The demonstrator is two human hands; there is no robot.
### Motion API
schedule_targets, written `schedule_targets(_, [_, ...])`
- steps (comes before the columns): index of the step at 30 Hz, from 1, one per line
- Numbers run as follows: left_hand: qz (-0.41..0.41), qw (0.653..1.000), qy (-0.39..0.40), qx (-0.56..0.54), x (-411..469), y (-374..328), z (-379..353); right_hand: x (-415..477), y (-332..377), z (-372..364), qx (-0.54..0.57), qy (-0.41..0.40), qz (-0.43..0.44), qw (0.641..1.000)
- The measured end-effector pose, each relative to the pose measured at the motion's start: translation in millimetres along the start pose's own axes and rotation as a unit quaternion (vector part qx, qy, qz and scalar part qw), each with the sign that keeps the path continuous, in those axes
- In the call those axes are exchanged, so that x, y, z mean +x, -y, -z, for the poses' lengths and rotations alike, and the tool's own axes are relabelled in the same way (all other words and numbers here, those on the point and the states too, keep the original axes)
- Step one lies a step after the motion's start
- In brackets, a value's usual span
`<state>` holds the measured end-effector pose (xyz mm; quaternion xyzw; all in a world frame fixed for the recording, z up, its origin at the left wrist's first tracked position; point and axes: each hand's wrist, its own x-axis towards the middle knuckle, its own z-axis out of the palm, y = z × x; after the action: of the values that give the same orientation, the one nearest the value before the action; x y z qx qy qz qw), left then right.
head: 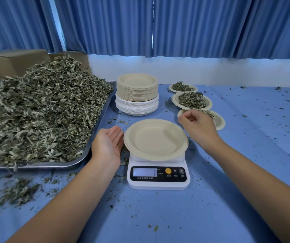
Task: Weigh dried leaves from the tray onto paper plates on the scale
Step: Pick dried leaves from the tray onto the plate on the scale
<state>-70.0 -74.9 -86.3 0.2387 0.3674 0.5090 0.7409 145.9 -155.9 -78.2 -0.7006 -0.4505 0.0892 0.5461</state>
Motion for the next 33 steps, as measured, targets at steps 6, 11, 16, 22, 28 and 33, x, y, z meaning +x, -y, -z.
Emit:
schedule_targets(6, [0.006,1.000,-0.005,-0.010,2,-1,1,-23,16,16,0.039,0.007,0.192,0.981])
schedule_targets(11, [0.011,1.000,-0.005,-0.012,4,0,2,-58,3,30,-0.042,0.067,0.308,0.948])
schedule_targets(16, [0.008,1.000,-0.004,-0.012,4,0,2,-62,-3,33,-0.042,0.077,0.298,0.950])
schedule_targets(22, [0.006,1.000,-0.003,-0.017,3,-1,1,-56,0,30,-0.010,0.052,0.193,0.980])
schedule_targets(28, [0.011,0.999,0.009,-0.031,0,-3,-1,-29,33,12,0.016,0.066,0.136,0.988])
schedule_targets(33, [0.029,0.997,0.003,-0.068,4,-5,2,-1,75,-41,-0.064,0.192,0.153,0.967])
